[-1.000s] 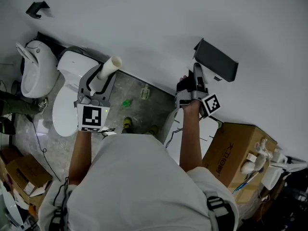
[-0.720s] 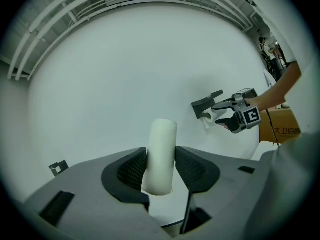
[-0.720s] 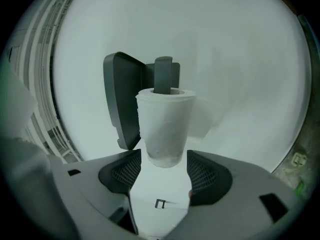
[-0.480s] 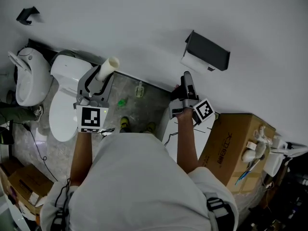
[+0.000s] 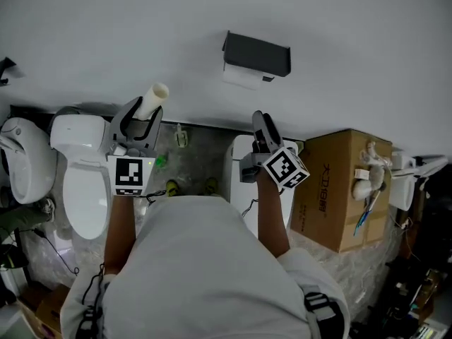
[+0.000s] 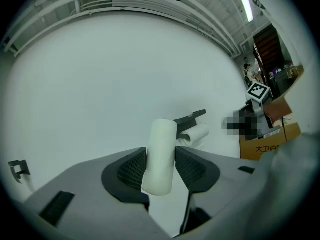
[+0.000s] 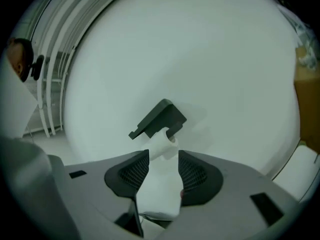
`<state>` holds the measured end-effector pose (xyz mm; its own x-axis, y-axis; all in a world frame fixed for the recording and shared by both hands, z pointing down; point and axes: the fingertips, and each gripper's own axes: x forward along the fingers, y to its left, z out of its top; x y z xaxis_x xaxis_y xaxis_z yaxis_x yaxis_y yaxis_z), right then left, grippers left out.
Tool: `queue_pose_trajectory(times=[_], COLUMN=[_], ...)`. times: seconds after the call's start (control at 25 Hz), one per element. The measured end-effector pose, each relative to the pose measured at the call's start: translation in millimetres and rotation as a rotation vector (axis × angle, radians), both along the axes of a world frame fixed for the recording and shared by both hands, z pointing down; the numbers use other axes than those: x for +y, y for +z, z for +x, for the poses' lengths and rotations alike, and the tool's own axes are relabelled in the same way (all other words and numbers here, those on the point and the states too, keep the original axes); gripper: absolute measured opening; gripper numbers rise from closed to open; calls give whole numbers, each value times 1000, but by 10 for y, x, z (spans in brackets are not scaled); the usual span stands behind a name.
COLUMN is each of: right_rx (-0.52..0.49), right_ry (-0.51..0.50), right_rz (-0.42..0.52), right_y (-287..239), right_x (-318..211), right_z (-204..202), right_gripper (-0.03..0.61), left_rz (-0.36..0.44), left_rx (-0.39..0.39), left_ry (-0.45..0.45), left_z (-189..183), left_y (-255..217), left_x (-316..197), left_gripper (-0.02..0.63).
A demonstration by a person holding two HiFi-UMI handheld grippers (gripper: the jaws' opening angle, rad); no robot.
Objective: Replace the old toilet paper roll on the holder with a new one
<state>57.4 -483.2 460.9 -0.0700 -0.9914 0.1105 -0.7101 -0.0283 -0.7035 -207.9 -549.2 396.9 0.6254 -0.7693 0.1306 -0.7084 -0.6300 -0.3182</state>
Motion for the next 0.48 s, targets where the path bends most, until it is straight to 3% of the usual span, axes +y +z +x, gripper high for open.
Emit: queue_pose_trajectory(times=[0.32,0.48], right_rx=[336,448], right_ry=[152,192], right_rz=[-41,-65], right_y=[-290,-377], right_x=[538,751], right_z=[351,448], right_gripper=[86,57], left_rz=[-35,-62], left_rx=[122,197], left_ry=[95,124], left_z=[400,530], left_y=[-95,-188], left_x=[28,67], left_gripper=[202,202])
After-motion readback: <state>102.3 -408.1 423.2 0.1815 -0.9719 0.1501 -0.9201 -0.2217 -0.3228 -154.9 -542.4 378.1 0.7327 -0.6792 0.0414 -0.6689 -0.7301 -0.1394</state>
